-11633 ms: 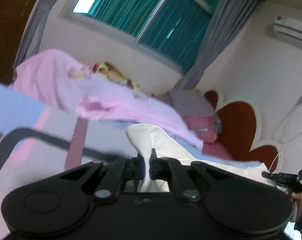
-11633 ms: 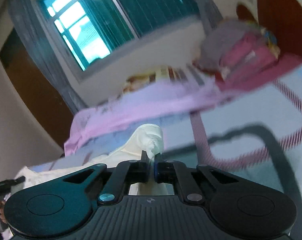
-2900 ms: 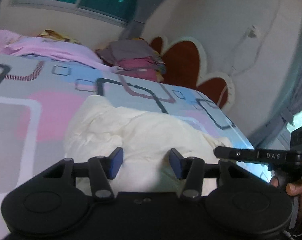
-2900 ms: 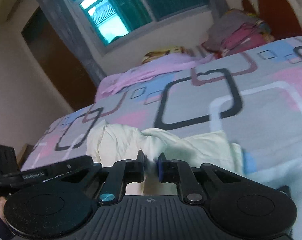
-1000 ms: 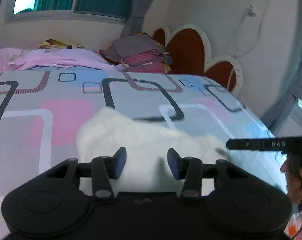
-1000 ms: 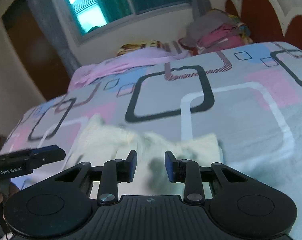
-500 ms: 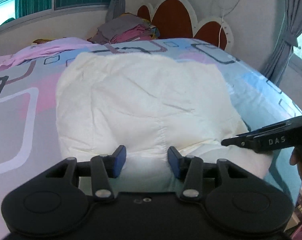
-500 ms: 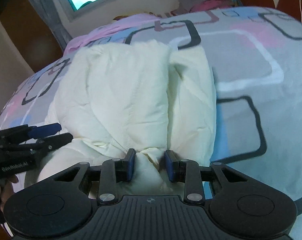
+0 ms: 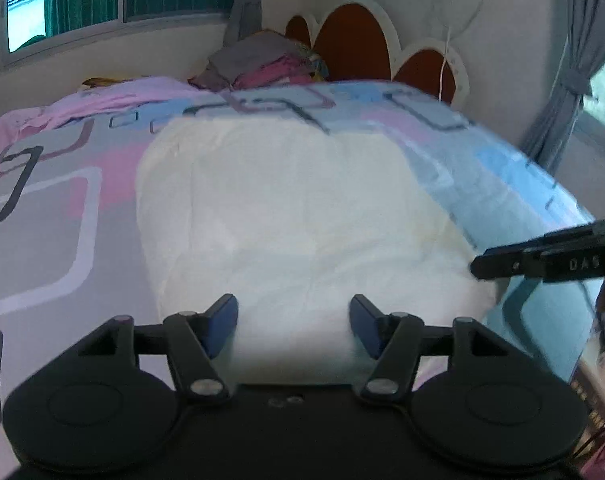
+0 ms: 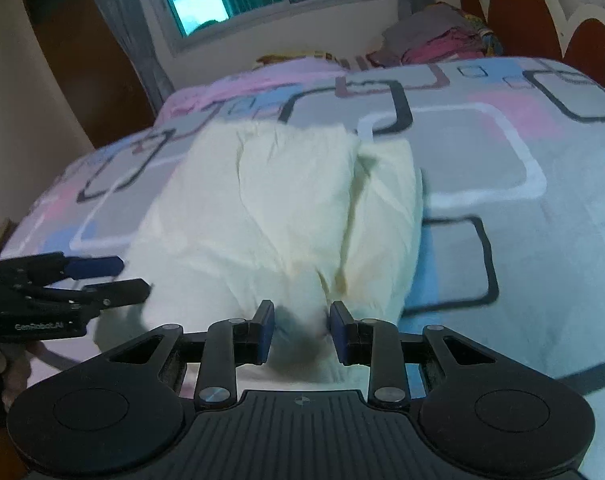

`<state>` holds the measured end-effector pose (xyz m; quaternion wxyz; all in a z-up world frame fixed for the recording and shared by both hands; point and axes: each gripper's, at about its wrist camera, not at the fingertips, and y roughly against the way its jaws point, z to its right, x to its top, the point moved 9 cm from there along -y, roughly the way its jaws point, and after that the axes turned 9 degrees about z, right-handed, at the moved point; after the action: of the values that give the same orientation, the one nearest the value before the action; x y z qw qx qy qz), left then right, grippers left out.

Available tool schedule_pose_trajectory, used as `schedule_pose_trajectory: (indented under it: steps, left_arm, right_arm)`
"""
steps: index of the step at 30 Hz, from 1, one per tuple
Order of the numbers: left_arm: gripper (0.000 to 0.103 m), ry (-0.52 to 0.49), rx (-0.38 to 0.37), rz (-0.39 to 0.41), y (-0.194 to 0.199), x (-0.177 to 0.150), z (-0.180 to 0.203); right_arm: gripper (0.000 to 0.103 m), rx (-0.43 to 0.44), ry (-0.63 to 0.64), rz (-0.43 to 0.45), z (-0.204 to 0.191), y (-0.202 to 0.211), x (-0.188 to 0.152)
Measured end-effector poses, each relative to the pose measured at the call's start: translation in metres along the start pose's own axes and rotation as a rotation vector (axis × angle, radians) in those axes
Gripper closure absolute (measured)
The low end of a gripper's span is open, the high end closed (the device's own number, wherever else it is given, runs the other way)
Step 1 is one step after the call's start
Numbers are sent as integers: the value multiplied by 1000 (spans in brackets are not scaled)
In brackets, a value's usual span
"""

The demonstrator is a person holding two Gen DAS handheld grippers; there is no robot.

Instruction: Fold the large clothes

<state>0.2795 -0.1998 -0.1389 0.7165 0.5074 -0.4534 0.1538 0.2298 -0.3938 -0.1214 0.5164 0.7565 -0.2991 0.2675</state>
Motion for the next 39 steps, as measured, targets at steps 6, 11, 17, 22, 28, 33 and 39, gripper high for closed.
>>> schedule_pose_trajectory:
  steps: [6,11,17,22,28,33,39]
  left_arm:
    - [41,-21,6,-19,-3,-15,2]
    - [41,-28,23,-32,-1,-17,1]
    - [20,24,54,134,11,40,-22]
    - [40,39,29,132,-39,80,-32]
    - [40,86,42,39,-92,60,-45]
    - [40,65,56,22,-97,50,-42]
    - [2,66,105,86,-52,60,-53]
  right_arm:
    - [73,-17,25,-102,8,-25,-36]
    - [72,-18,33,-95,9,-17,-26]
    - [72,-9,43,133,5,-1,59]
    - [72,-9,45,134,0,-65,99]
    - [72,-60,85,0,18,-117,80]
    - [72,-23,-11,-23,36,-127,68]
    - [9,-28,-76,108,56,-62,86]
